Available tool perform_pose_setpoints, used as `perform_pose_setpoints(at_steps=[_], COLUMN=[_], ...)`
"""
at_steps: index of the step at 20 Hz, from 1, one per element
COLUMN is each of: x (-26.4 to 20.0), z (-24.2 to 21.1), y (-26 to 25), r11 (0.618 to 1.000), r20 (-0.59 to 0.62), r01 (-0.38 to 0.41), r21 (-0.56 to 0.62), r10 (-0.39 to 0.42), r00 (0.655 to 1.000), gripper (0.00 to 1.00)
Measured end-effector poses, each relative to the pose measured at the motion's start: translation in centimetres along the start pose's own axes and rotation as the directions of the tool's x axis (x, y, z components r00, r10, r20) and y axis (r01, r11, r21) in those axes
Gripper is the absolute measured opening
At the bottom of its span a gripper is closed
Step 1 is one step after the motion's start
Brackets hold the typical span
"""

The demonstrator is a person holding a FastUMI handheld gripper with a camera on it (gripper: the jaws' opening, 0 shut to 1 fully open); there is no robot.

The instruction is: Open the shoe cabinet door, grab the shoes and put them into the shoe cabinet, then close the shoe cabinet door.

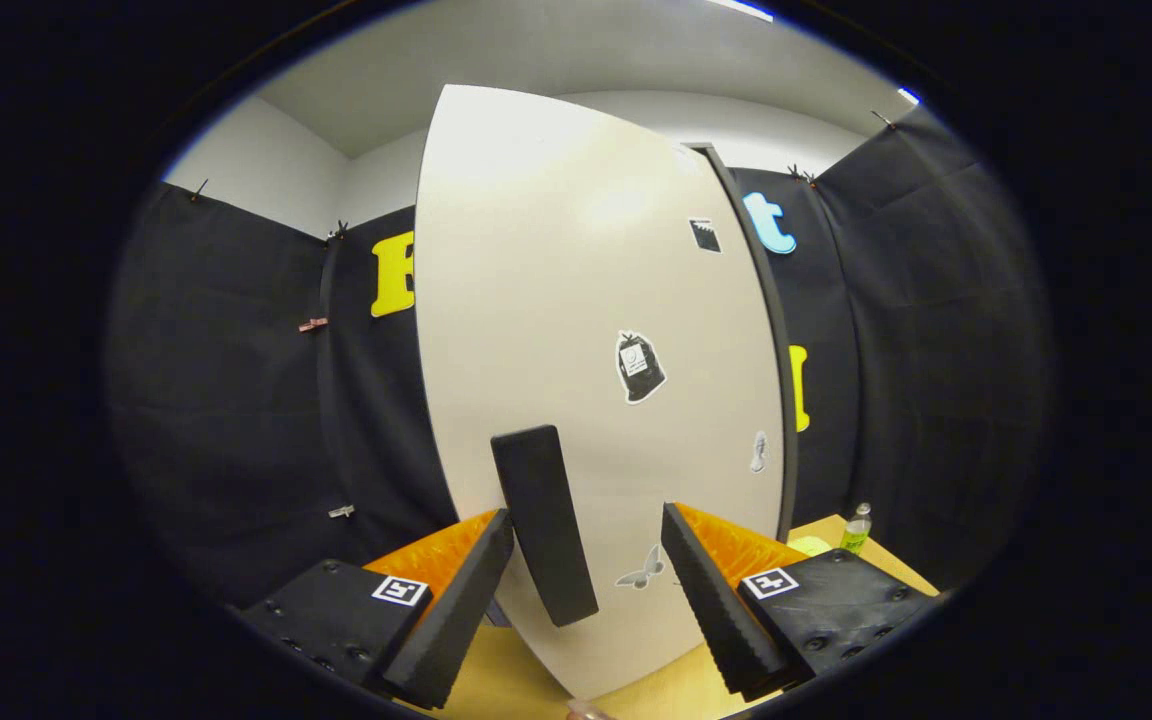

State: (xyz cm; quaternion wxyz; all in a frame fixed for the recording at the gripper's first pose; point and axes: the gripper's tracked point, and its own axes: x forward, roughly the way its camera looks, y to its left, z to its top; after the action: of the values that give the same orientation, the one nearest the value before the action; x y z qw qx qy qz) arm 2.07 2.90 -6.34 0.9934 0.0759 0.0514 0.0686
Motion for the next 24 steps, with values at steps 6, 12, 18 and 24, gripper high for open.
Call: perform_pose_setpoints(at_steps=[6, 12, 18, 24], x=[1.1, -0.4, -1.9, -2.9], z=[-0.5, 0.7, 1.6, 1.9], y=[3.2, 3.2, 2.3, 1.3], r11=[0.998, 0.997, 0.996, 0.995], r20=[0.003, 0.043, 0.061, 0.054], r01=[-0.051, -0.044, -0.036, -0.045], r21=[-0.029, -0.067, -0.082, -0.093], r10=[0.051, 0.047, 0.041, 0.05], r00=[0.999, 0.998, 0.997, 0.997], gripper=[0.98, 0.98, 0.98, 0.98])
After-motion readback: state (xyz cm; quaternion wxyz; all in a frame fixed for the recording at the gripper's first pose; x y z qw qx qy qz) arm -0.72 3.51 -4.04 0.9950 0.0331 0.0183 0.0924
